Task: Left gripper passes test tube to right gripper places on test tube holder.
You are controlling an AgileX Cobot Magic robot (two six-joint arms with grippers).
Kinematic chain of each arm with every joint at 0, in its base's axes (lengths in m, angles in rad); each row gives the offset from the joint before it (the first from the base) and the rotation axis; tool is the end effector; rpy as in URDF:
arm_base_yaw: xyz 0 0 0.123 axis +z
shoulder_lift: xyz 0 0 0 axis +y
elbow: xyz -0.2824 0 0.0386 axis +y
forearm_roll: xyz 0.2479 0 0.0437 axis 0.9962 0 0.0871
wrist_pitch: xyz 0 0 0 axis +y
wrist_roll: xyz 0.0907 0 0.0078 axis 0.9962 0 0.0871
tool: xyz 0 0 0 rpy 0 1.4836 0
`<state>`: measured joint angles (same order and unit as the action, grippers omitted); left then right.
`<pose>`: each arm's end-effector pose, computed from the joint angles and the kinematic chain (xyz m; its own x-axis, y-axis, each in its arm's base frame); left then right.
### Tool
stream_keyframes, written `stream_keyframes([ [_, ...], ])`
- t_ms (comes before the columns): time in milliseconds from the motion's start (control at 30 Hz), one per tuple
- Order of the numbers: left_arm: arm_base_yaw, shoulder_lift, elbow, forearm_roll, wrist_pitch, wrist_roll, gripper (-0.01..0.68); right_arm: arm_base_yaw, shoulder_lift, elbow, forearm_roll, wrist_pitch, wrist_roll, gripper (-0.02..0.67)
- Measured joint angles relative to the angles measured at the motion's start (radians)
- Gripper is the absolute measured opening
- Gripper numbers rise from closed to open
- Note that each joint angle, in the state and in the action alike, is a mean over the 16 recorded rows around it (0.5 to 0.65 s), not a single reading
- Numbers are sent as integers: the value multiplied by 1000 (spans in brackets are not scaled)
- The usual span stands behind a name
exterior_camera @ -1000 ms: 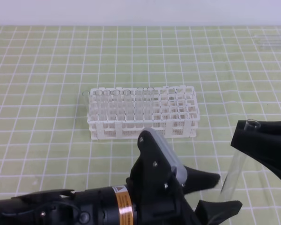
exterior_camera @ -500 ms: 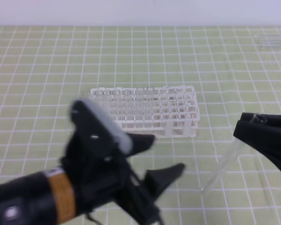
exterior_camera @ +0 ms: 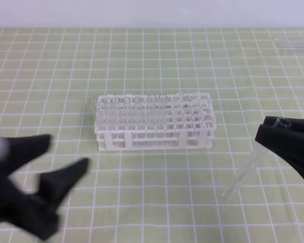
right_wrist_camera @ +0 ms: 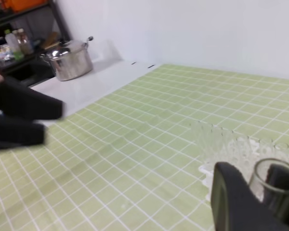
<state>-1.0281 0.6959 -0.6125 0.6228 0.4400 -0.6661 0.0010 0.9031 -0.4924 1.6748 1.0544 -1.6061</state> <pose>0.0923 -0.1091 0.3253 -0.2456 0.2388 -0.9395 0.6902 0.7236 0.0035 0.1452 0.0789 0.3033 -0.2875 0.0861 -0.9539 -0.8194 0.4936 0.2915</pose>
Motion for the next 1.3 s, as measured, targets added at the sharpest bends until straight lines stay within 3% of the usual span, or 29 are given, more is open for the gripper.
stream_keyframes([
  [300,1,-198,0,14,181,-16,38,0,0,-12,4,-20,-20,10],
  [600,1,-254,0,9,304,-18,32,0,0,-39,10,-23,-32,10],
  [1300,1,-254,-1,8,356,-19,32,0,0,-51,16,-74,-35,10],
])
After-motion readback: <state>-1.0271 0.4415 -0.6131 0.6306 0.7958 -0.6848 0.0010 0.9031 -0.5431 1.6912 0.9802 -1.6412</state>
